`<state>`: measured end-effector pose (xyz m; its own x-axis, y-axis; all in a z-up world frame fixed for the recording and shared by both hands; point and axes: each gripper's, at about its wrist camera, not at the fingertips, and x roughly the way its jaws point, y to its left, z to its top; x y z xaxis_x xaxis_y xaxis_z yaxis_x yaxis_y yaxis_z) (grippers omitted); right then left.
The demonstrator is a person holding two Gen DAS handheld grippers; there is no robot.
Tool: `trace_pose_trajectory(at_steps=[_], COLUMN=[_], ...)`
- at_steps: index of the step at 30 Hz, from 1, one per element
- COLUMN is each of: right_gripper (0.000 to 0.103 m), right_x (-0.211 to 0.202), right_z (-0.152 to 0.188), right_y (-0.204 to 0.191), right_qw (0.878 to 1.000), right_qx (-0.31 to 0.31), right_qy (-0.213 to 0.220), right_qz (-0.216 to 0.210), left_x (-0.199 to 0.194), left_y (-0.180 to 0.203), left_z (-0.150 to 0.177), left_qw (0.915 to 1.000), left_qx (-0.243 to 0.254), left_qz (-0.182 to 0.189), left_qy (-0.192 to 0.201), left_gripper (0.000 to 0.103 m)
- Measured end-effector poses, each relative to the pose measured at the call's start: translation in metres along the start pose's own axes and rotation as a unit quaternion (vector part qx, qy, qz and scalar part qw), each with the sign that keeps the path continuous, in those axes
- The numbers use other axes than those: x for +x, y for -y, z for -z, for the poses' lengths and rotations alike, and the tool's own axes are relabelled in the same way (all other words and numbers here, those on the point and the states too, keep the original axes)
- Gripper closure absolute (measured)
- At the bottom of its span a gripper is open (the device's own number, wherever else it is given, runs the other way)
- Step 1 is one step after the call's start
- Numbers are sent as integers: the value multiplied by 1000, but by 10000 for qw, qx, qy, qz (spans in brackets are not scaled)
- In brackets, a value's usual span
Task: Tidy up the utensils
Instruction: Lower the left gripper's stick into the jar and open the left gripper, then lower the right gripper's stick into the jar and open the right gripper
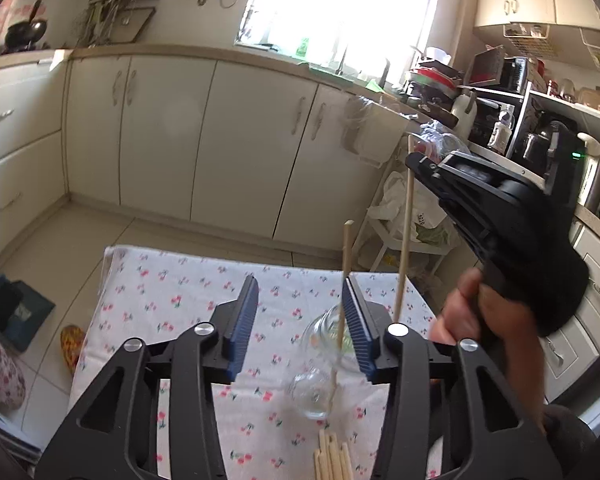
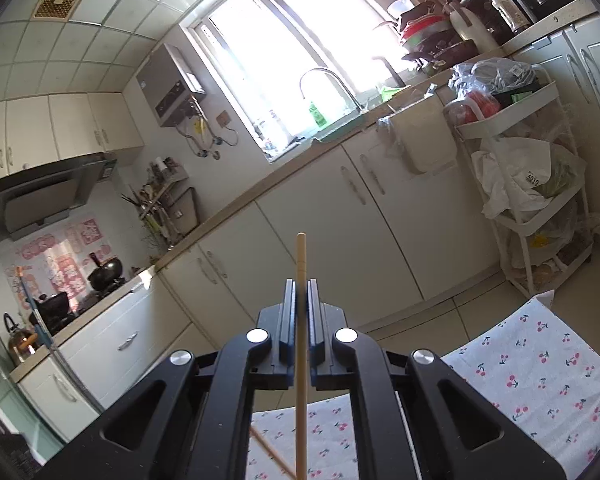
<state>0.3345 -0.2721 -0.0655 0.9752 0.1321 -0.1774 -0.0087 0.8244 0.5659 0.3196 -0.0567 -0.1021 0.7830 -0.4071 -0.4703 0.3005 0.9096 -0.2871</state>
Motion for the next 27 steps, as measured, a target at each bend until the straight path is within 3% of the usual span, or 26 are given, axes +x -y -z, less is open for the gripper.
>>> trace_pose_trajectory(at_steps=[10,16,20,21,23,27], right_gripper=[97,97,96,94,75,70], right_x=[13,0,-19,-22,-32,-68], right_z=[24,39,51,53,57,57], right_y=[-4,-8,-14,-15,-15,-7], right_qw=[9982,9953,9897,9885,9861,9858], right_qx=[-446,-827,-1237,-1288,-1341,-1233], right_qy=[-350,-497,-720,-785,-975,-1133], right_qz=[216,48,-59,-85,-132,76], left_x=[-1,-5,-11,-11,-13,-22], left_y=[-25,-28,-24,-24,-22,-20], left_z=[14,18,27,30,36,48], left_qw=[9992,9988,9978,9973,9961,9935], left_qx=[-286,-292,-247,-232,-212,-140], left_qz=[-105,-174,-282,-302,-336,-514], left_qy=[-241,-347,-547,-629,-785,-1004], left_gripper=[54,50,42,42,42,41])
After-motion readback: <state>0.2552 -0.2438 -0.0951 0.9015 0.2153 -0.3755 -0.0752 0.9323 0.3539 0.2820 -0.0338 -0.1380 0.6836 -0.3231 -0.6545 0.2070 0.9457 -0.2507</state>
